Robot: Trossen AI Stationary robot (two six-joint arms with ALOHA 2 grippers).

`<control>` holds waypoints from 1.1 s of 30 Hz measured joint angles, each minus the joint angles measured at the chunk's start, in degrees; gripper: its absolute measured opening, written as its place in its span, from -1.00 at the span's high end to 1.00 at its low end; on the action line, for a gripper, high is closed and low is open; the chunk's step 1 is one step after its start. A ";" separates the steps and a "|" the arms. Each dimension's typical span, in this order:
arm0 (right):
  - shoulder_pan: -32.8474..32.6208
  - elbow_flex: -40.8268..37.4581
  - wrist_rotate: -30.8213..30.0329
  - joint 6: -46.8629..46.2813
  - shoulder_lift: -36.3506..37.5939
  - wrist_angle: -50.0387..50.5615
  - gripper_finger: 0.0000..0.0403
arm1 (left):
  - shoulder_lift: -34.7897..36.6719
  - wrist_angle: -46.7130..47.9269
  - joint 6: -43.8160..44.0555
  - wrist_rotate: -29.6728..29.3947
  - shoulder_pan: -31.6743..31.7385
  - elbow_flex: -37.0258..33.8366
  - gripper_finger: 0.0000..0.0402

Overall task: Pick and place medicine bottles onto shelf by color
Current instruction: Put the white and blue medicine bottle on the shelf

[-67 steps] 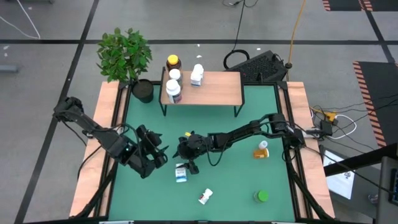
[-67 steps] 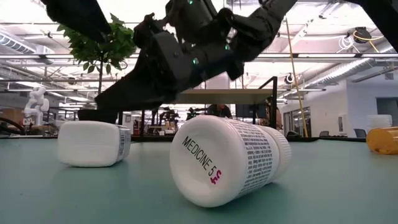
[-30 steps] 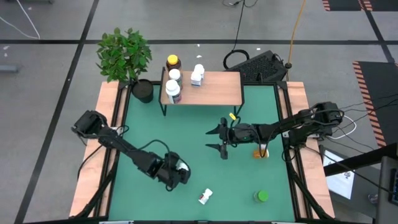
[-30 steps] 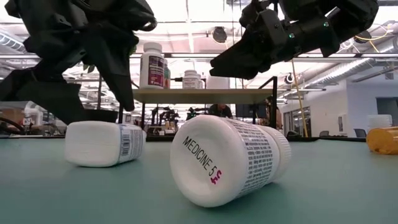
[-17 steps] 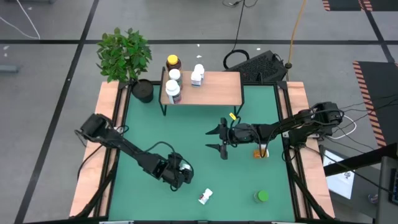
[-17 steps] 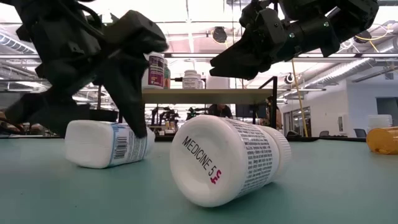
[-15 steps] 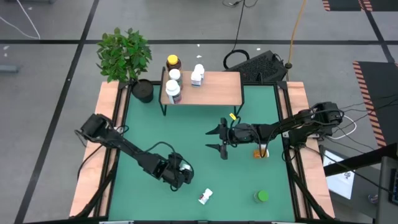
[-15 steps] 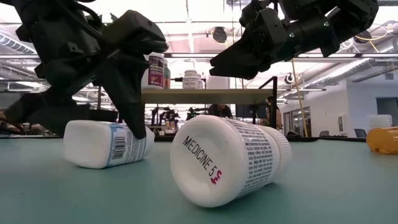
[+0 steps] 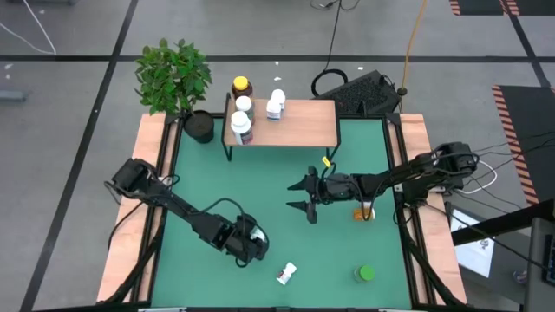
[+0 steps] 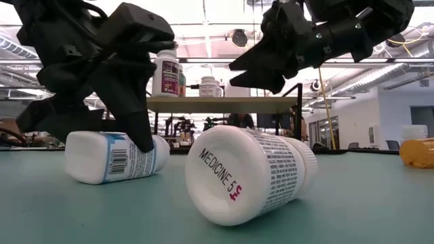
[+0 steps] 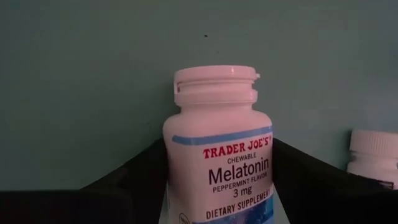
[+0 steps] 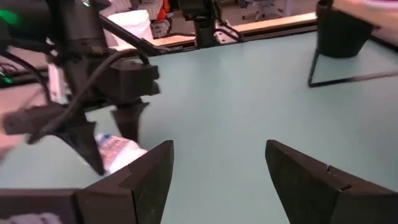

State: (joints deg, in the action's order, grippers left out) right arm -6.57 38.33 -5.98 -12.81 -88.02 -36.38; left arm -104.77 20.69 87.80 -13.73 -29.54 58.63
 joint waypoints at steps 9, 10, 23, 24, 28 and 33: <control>-3.90 -2.03 -4.46 -10.83 -10.61 -20.76 -0.23 | 1.85 2.15 -8.54 -10.75 0.00 -0.34 -0.28; -4.01 -2.02 -4.53 -11.89 -12.07 -23.84 -0.23 | 2.39 2.48 -9.49 -12.64 0.00 -0.36 -0.28; -3.43 -1.22 -4.50 -15.69 -20.01 -41.46 -0.45 | 6.45 -1.00 -36.03 -44.07 0.26 -0.30 -0.27; -3.22 -1.22 -4.50 -15.15 -20.01 -42.48 -0.49 | 6.45 -2.73 -38.44 -45.64 0.54 -0.26 -0.27; -2.25 -0.11 -4.48 -13.61 -20.03 -42.95 -0.60 | 6.38 -10.04 -49.06 -49.41 1.90 -0.24 -0.28; -1.59 2.68 -0.33 -3.48 -20.03 -40.98 -0.59 | 6.38 -20.59 -61.67 -49.78 3.28 -0.24 -0.28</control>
State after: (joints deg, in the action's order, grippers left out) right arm -8.16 41.01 -6.31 -16.29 -108.05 -77.36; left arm -98.39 0.10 26.14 -63.52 -26.26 58.39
